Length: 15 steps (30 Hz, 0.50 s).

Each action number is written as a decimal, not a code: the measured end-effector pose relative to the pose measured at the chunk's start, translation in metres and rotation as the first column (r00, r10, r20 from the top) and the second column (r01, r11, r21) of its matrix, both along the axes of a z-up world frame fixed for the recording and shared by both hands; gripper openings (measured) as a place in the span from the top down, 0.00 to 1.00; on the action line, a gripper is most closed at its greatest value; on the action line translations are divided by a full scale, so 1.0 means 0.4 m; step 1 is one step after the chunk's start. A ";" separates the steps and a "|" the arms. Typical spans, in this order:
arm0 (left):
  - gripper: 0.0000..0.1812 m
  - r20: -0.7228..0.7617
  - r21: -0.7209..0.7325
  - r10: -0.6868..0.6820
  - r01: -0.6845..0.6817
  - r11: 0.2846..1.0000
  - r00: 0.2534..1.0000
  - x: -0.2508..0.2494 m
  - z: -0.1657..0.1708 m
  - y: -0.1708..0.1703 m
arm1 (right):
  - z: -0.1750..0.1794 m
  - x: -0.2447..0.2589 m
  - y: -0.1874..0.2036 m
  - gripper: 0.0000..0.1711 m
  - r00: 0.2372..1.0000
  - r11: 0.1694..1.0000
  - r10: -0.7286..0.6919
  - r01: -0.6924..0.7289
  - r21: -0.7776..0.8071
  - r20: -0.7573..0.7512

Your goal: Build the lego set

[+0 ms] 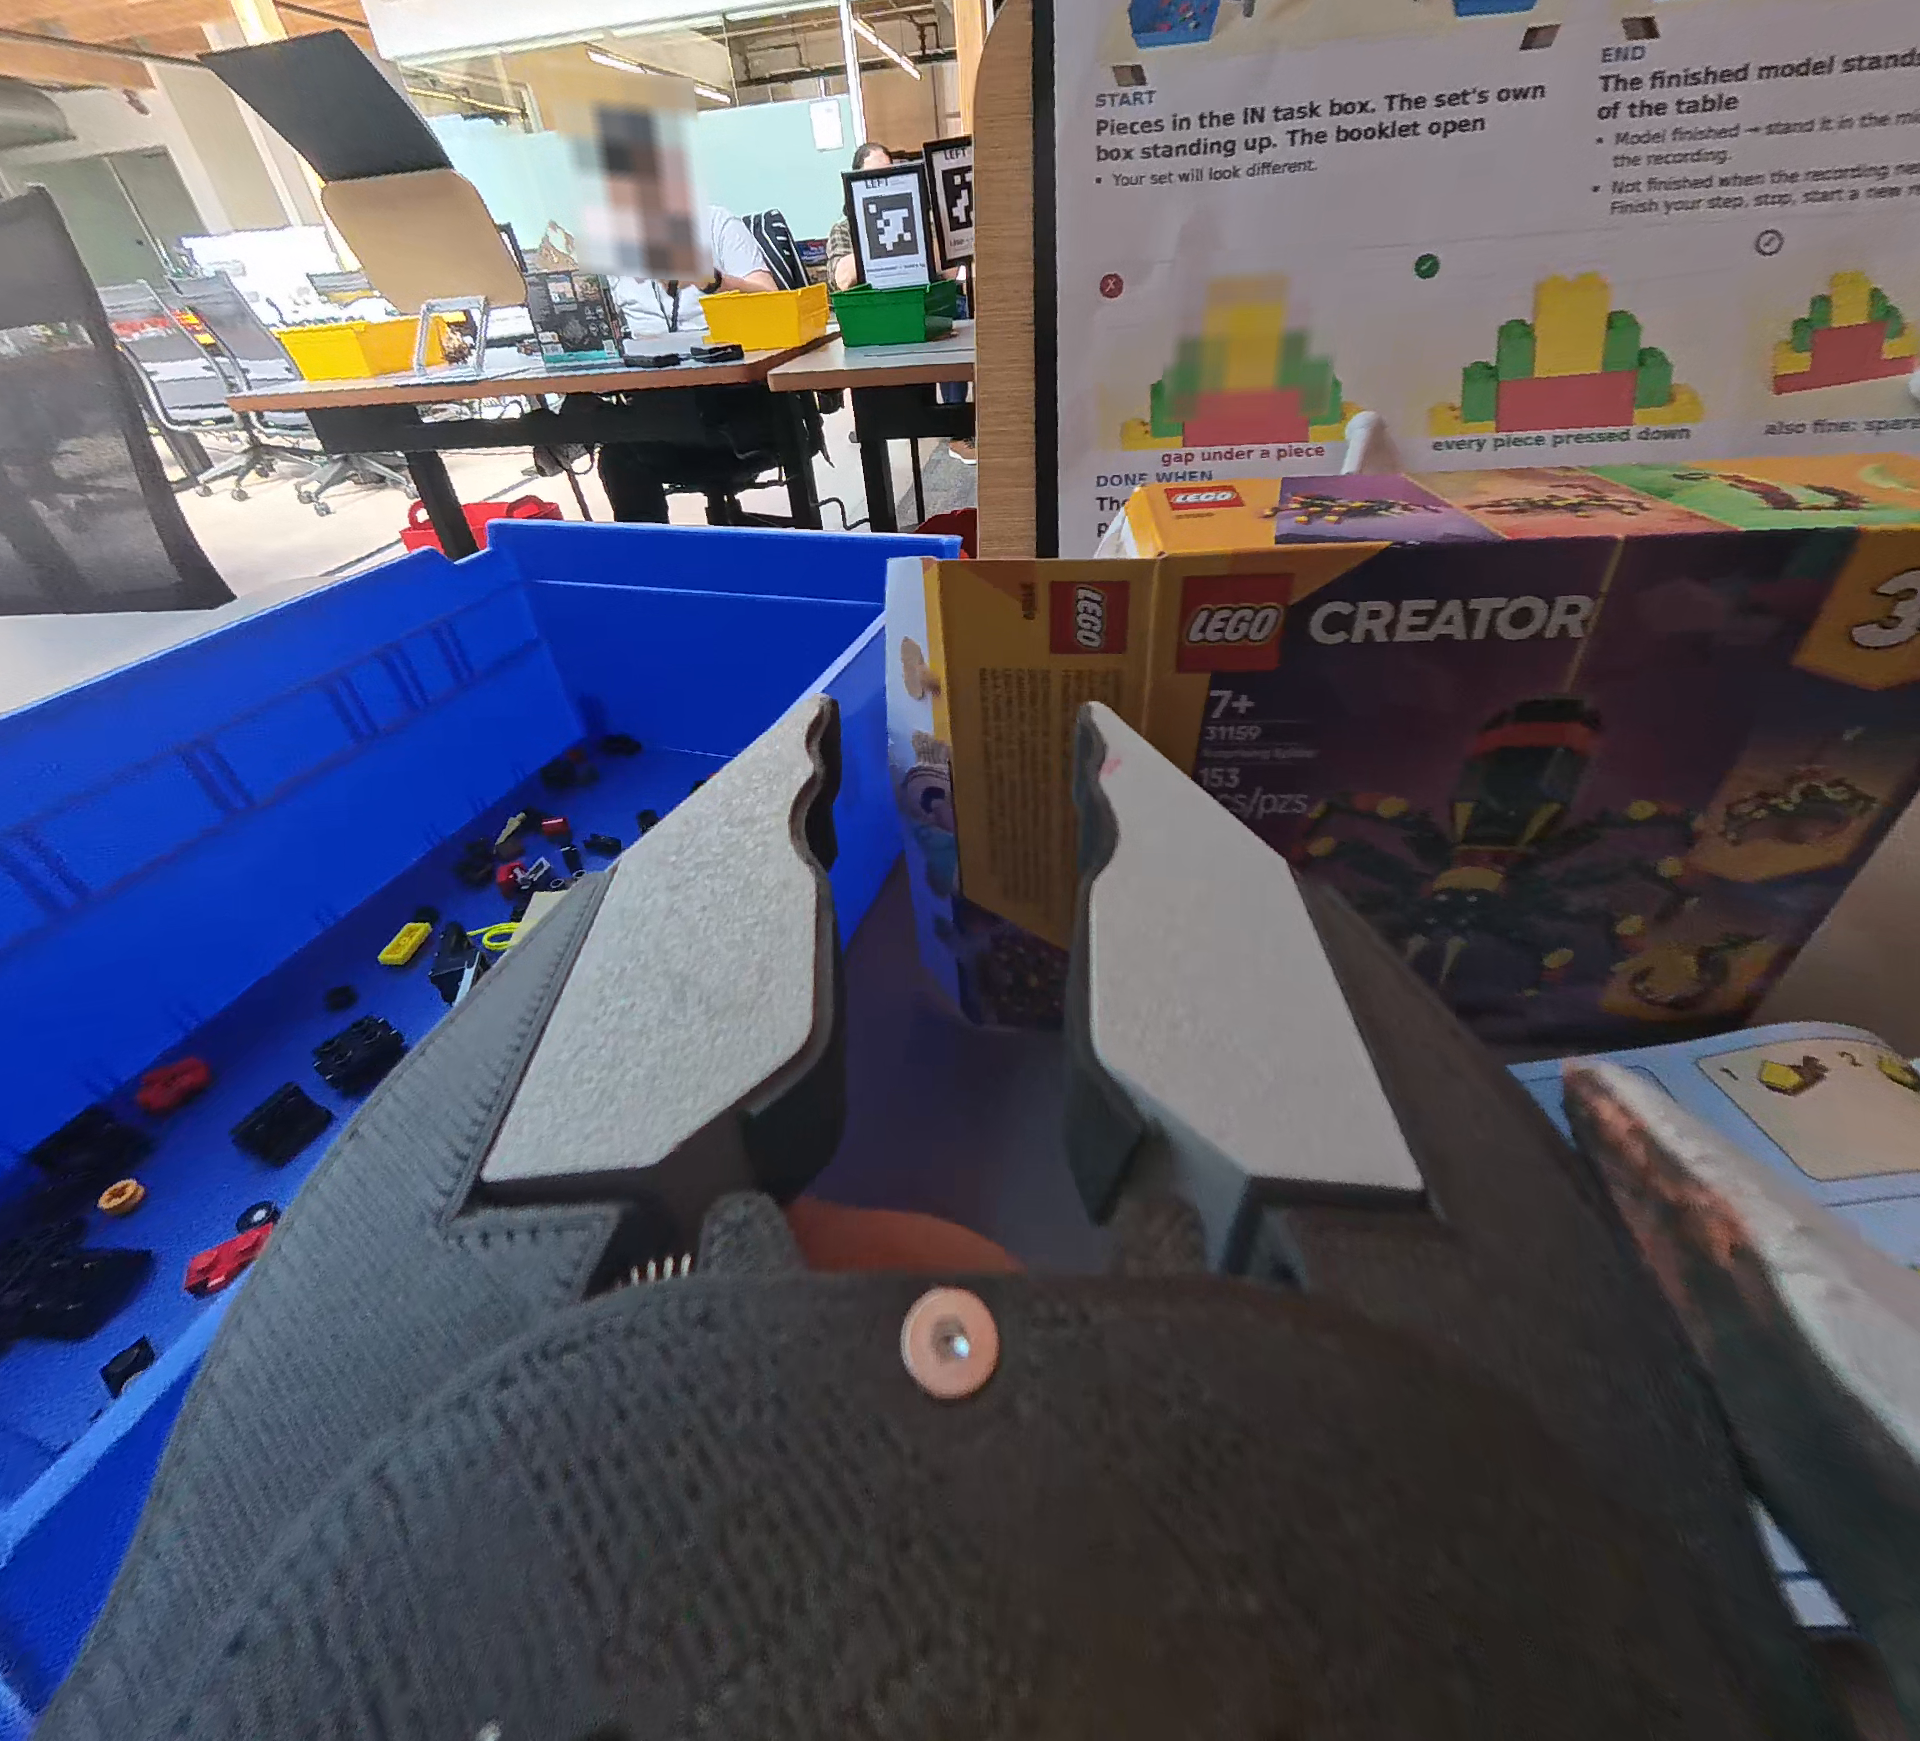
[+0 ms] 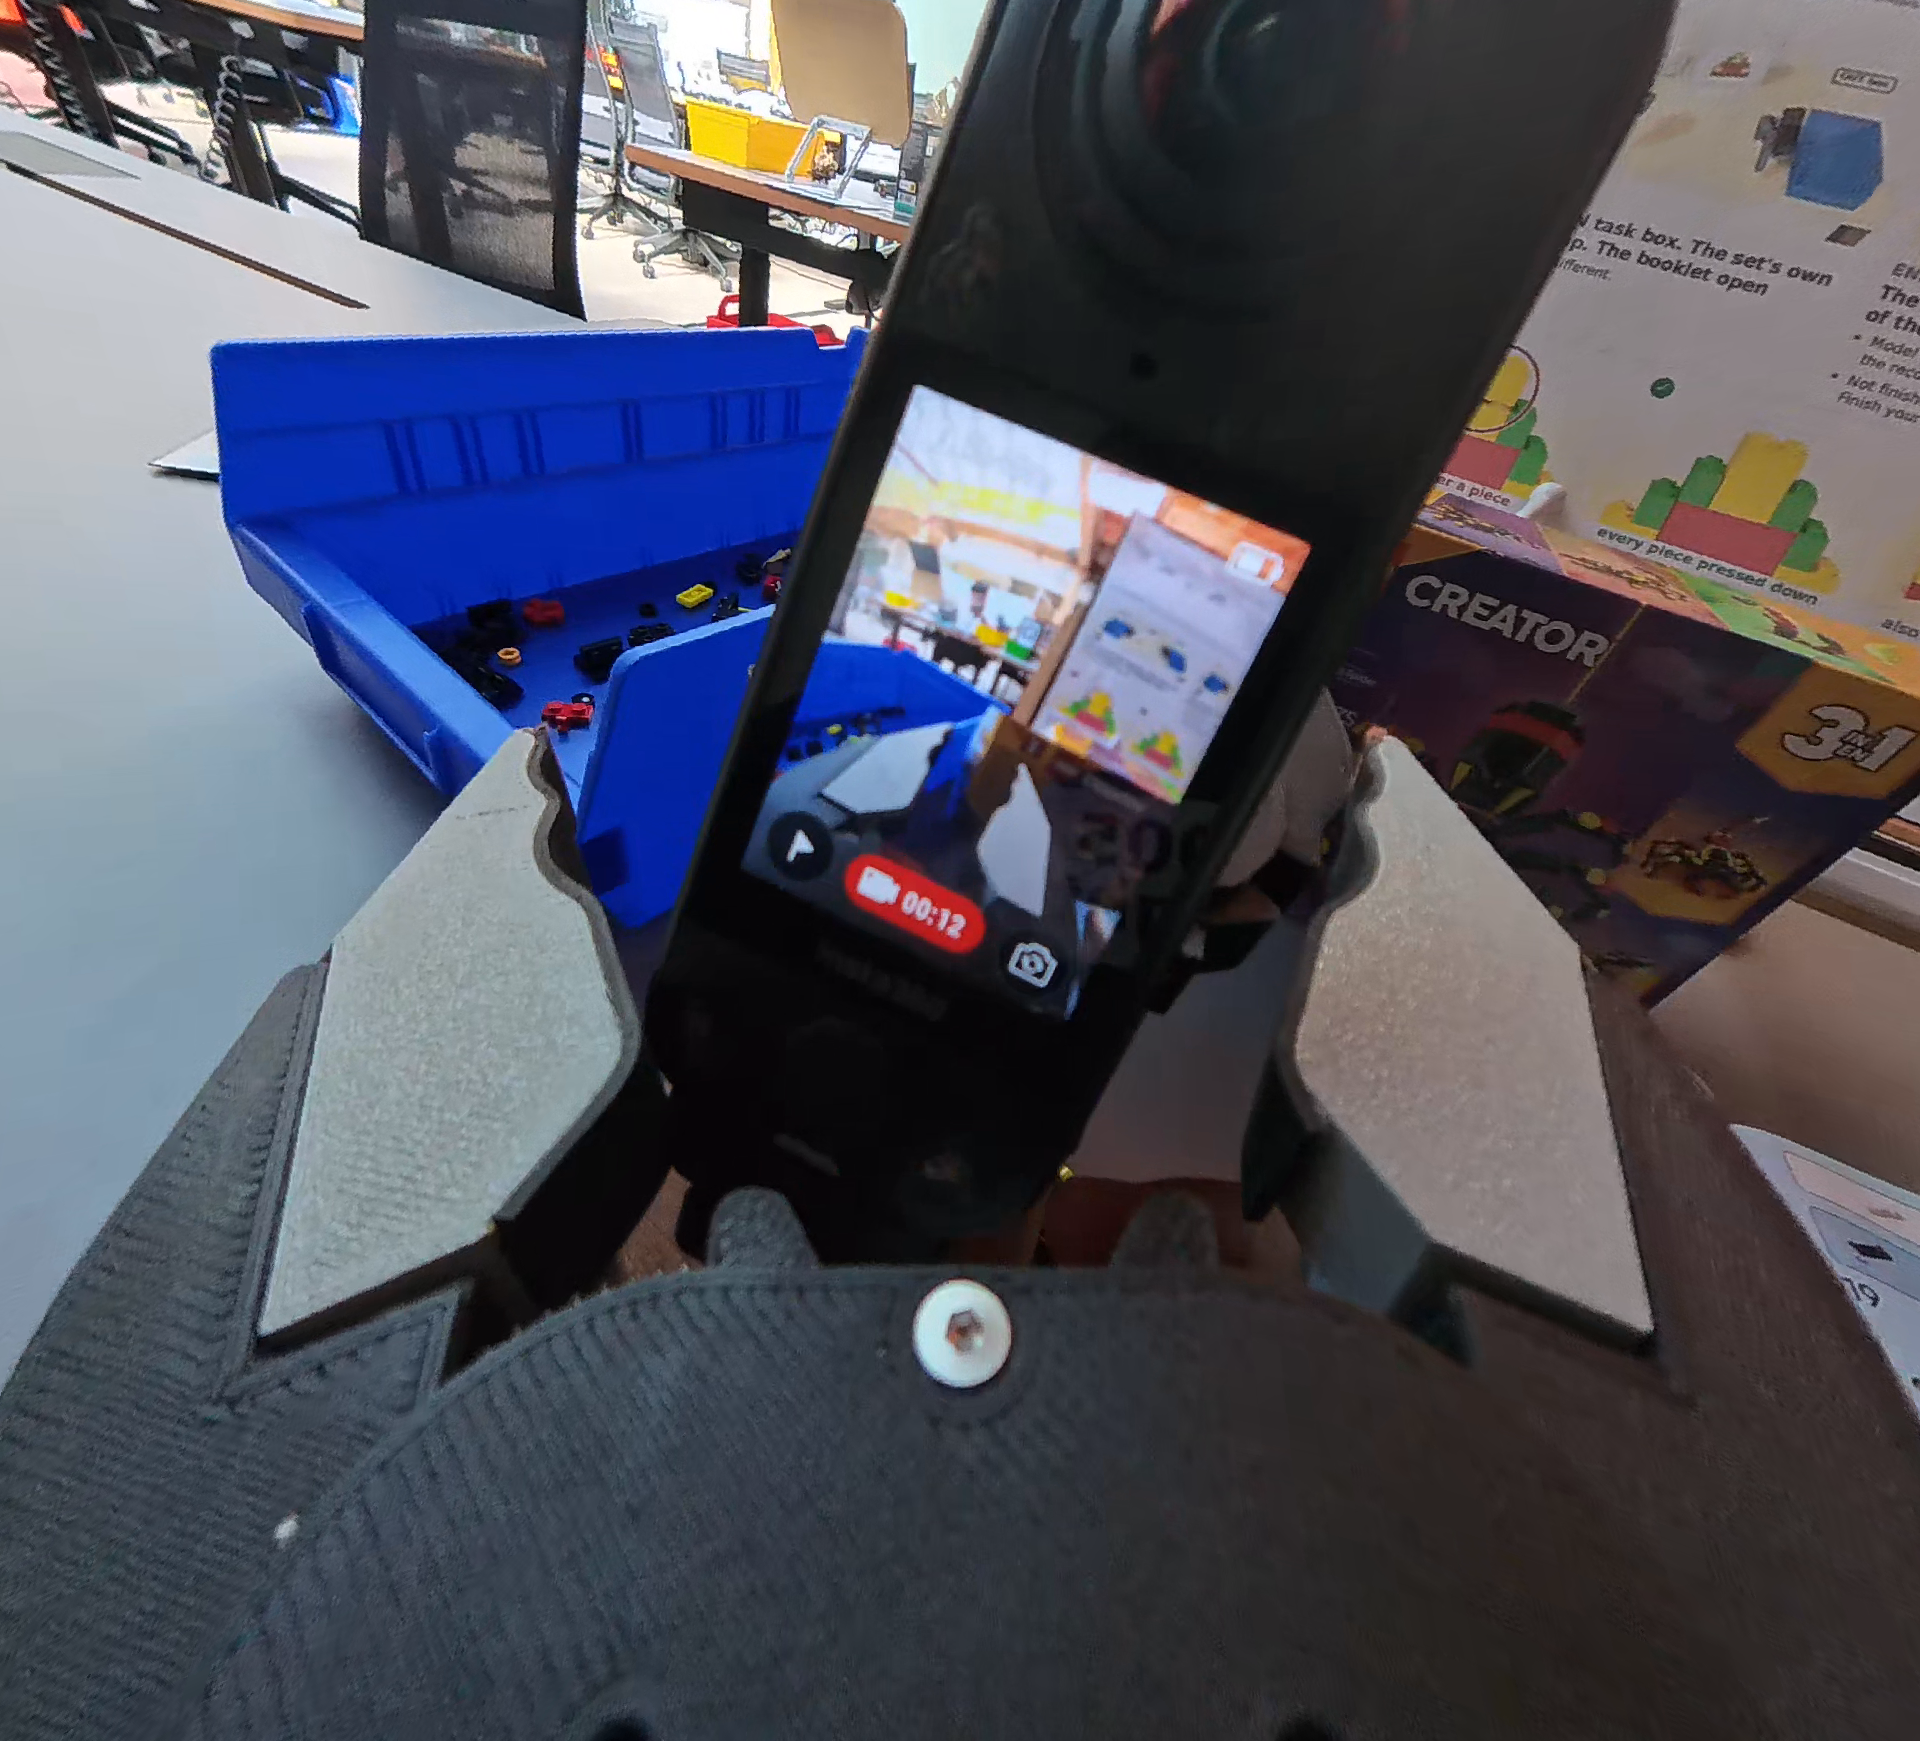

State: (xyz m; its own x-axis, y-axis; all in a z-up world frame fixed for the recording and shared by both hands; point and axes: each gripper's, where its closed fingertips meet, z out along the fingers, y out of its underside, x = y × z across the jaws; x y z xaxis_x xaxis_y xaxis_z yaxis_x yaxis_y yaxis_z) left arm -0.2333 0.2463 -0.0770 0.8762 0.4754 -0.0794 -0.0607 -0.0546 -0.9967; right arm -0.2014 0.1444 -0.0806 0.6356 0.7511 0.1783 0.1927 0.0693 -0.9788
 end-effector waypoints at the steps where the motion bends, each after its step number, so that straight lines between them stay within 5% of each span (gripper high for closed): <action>1: 0.77 0.002 0.000 0.000 0.000 1.000 1.000 -0.001 -0.001 -0.001 | -0.001 0.000 0.000 0.18 1.000 1.000 0.000 0.000 0.002 0.004; 15: 0.78 0.010 0.000 -0.002 0.002 1.000 1.000 -0.002 -0.005 -0.001 | -0.005 -0.001 0.003 0.17 1.000 1.000 0.003 -0.004 0.003 0.012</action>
State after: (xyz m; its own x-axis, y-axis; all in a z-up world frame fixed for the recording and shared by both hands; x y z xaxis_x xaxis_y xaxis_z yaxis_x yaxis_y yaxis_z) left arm -0.2340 0.2460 -0.0789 0.8779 0.4737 -0.0704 -0.0507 -0.0542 -0.9972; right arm -0.2017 0.1455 -0.0825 0.6309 0.7529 0.1877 0.2038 0.0726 -0.9763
